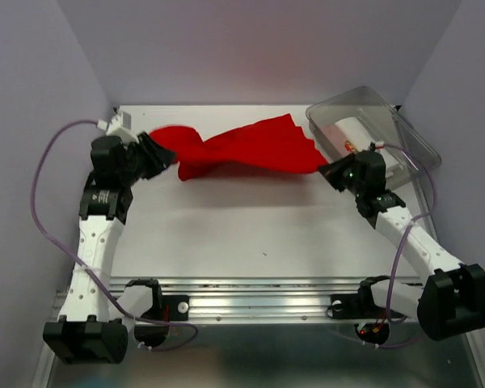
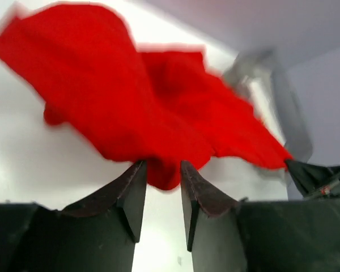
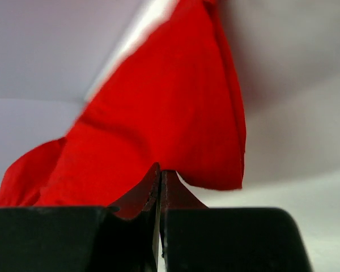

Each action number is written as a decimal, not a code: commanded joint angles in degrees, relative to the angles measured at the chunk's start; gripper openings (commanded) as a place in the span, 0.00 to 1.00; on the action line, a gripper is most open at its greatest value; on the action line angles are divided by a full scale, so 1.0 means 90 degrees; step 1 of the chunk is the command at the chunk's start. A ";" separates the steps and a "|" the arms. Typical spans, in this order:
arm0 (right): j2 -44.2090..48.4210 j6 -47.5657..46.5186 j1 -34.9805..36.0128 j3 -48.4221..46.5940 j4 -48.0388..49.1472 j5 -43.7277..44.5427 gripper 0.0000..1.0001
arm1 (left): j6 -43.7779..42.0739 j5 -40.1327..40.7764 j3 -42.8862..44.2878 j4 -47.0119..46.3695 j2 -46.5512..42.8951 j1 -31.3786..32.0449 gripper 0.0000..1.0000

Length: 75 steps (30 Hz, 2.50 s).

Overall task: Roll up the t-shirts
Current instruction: Flatten out the T-shirt at the center of the board.

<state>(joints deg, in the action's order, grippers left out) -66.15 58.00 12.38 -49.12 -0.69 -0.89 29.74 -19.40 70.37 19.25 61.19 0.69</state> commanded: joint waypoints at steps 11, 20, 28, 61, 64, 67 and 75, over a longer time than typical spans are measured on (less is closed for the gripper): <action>0.0426 -0.0145 -0.0038 0.2177 -0.0841 -0.0097 0.01 | 0.0446 0.0778 -0.2399 0.0089 -0.0062 -0.0018 0.62; 0.0290 -0.0223 -0.0038 0.2001 -0.0851 -0.0038 0.01 | 0.0748 0.1344 -0.2935 -0.0029 0.0916 0.0197 0.76; 0.0172 -0.0223 -0.0038 0.2079 -0.0754 -0.0185 0.01 | 0.0984 0.1453 -0.3629 -0.1442 0.1479 0.0265 0.74; -0.0081 -0.0331 -0.0038 0.1835 -0.0920 -0.0107 0.01 | 0.2760 0.2527 -0.3482 0.1163 -0.1621 0.1515 0.00; -0.0150 -0.0341 -0.0038 0.1796 -0.0890 -0.0136 0.01 | 0.2771 0.2186 -0.3755 0.0968 -0.1974 0.1574 0.00; -0.0140 -0.0389 -0.0038 0.1786 -0.0890 -0.0117 0.01 | 0.2508 0.1882 -0.3708 0.0870 -0.1916 0.1593 0.71; 0.0084 -0.0380 -0.0038 0.1903 -0.0949 -0.0078 0.01 | 0.1618 0.3297 -0.2703 0.1035 -0.0902 0.1584 0.81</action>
<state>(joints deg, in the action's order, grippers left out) -67.31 55.24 12.34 -30.65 -9.96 -2.33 48.69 3.90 40.42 28.51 48.40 14.70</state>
